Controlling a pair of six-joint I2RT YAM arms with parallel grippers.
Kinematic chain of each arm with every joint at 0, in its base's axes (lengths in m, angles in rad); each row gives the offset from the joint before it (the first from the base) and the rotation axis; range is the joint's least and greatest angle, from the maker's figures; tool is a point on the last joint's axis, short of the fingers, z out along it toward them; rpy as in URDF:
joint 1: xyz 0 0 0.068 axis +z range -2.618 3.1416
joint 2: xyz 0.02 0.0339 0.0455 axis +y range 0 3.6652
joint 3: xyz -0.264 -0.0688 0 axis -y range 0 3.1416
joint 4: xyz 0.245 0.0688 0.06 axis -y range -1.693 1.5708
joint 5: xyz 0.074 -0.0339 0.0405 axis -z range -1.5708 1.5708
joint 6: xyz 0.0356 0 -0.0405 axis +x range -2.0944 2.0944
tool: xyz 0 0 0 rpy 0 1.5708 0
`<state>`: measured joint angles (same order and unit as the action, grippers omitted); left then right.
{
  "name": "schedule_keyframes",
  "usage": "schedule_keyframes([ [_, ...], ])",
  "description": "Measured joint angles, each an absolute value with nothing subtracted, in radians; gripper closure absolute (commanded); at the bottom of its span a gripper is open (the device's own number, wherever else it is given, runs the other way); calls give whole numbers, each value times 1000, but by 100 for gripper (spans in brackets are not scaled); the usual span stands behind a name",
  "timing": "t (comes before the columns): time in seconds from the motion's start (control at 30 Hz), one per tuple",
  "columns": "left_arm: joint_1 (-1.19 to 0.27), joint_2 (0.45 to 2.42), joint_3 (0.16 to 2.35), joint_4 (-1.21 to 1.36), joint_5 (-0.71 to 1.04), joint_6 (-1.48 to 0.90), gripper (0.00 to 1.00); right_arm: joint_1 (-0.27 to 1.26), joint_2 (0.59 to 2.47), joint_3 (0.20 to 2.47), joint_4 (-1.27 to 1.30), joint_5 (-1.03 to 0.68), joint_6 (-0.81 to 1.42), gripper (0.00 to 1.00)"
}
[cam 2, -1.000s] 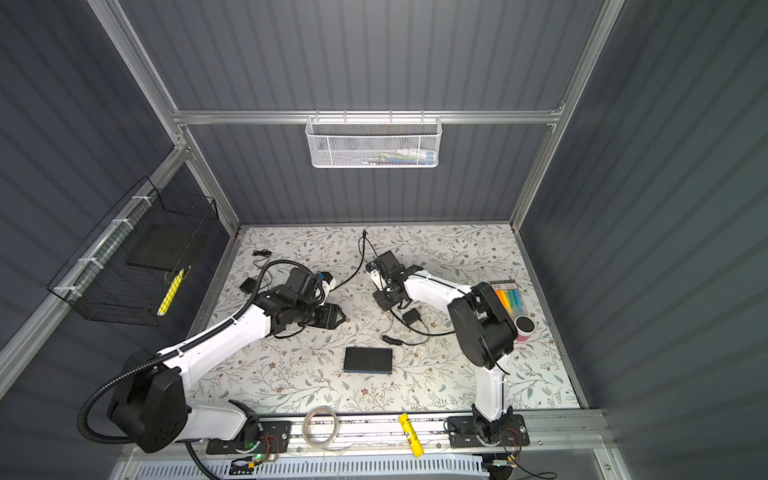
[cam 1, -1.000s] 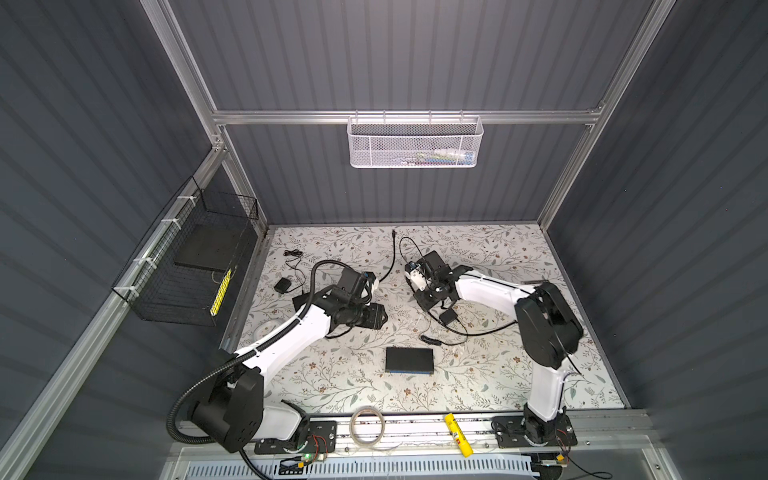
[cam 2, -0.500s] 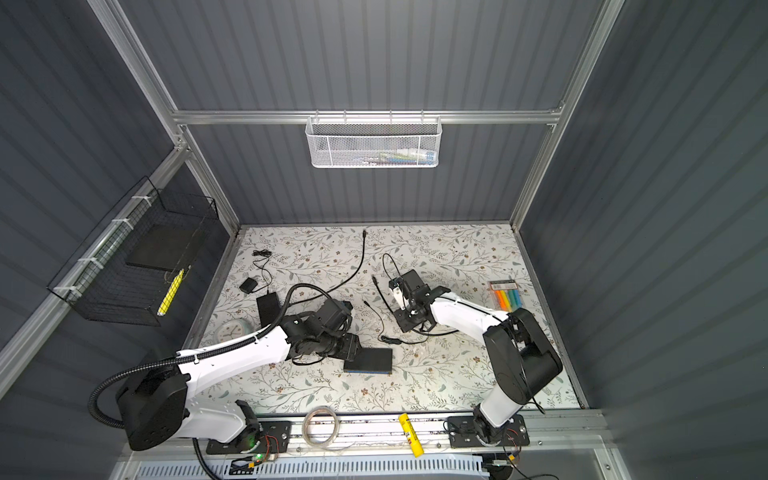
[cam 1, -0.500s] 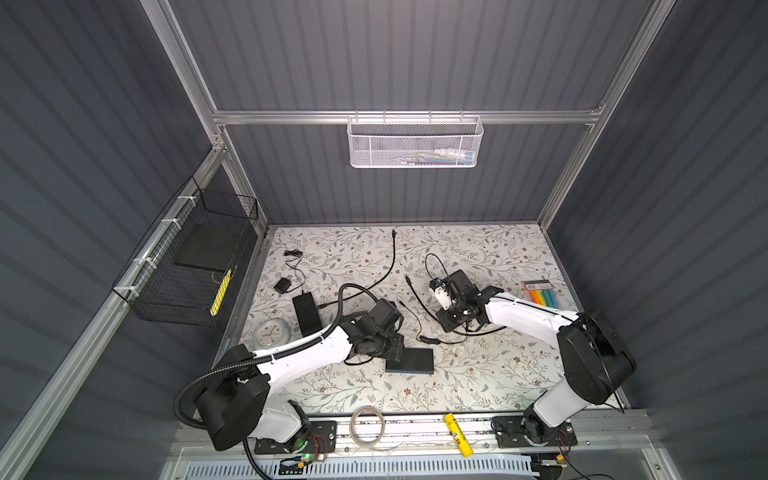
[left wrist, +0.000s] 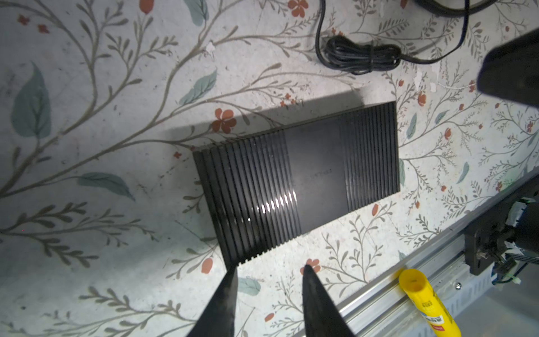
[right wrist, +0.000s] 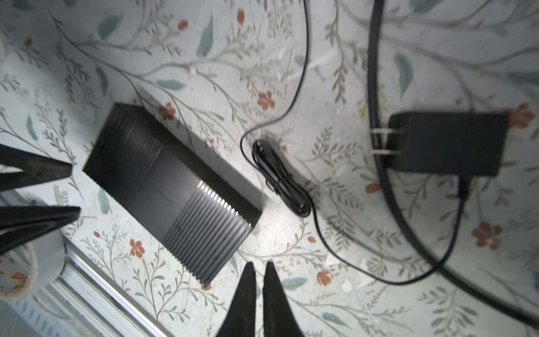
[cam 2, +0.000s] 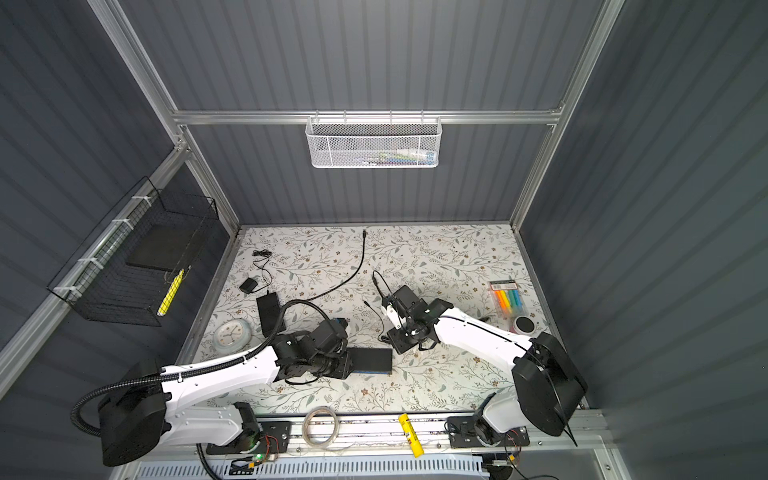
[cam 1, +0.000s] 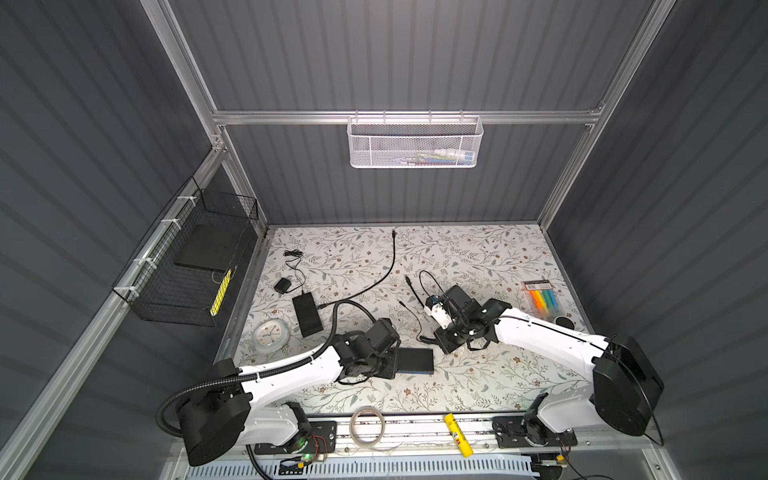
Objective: Insert the plug into the switch port
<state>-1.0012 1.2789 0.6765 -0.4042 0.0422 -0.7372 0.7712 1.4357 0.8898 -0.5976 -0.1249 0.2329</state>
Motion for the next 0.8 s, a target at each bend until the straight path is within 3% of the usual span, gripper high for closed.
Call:
schedule_keyframes([
  [0.4,-986,1298,627,-302,8,-772,66,953,1617,873,-622,-90,463,89],
  [0.8,-595,1407,592,-145,-10,-649,64,973,1773,1021,-453,-224,508,88],
])
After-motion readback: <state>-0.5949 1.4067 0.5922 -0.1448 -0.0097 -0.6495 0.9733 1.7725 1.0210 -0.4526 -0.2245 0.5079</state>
